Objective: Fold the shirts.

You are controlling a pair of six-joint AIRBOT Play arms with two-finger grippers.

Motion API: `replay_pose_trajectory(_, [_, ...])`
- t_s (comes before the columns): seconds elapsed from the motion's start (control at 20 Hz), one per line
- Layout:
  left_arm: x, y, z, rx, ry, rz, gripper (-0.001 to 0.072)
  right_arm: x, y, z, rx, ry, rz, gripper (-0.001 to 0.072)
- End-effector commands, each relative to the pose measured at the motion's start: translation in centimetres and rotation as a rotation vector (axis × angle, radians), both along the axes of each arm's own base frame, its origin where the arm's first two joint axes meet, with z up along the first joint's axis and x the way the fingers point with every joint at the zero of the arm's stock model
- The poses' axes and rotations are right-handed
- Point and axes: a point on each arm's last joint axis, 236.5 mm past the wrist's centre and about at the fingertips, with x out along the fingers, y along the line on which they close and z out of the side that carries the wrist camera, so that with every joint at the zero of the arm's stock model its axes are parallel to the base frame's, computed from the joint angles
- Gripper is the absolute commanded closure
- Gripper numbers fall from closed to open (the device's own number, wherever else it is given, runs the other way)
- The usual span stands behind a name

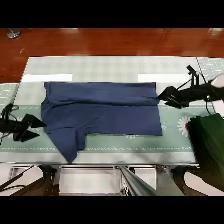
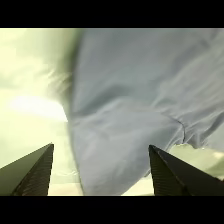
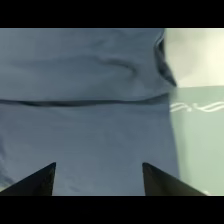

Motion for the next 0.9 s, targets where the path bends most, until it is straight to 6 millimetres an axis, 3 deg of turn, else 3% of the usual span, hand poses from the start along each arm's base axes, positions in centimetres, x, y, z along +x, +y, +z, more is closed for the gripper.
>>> replay_pose_trajectory(0.0, [-1.2,-0.8,-1.1,-0.041,-0.014,0.092,0.0008,-0.6,1.4,-0.2,0.081,-0.067,-0.058,0.0091])
replay_pose_trajectory(0.15, [-1.8,-2.4,-1.6,-0.03,0.022,0.013,0.0008,-0.4,1.3,-0.2,0.079,-0.077,-0.061,0.0092])
replay_pose_trajectory(0.4, [-1.0,-5.1,-2.6,-0.001,0.036,-0.097,0.0008,0.1,1.0,-0.2,0.072,-0.093,-0.077,0.0091])
replay_pose_trajectory(0.5, [-0.9,-6.1,-2.9,-0.015,0.043,-0.127,0.0008,0.3,-0.3,-0.2,0.072,-0.09,-0.113,0.0091])
replay_pose_trajectory(0.65, [-0.5,-6.8,-3.5,0.007,0.033,-0.167,0.0011,-0.3,-4.8,-1.0,0.033,-0.053,-0.196,0.0092])
replay_pose_trajectory(0.7, [-0.2,-6.8,-3.6,0.02,0.023,-0.17,0.0064,-2.0,-6.2,-2.1,-0.008,0.022,-0.197,0.0091])
replay_pose_trajectory(0.75, [-0.1,-6.8,-3.7,0.026,0.016,-0.173,0.0447,-4.3,-6.8,-3.2,-0.054,0.116,-0.166,0.0091])
replay_pose_trajectory(0.8, [0.1,-6.9,-3.6,0.024,-0.003,-0.19,0.0663,-6.9,-7.0,-4.3,-0.091,0.221,-0.137,0.0091])
replay_pose_trajectory(0.85, [0.2,-7.0,-3.5,0.02,-0.015,-0.199,0.0682,-8.8,-6.7,-4.9,-0.098,0.292,-0.107,0.0091])
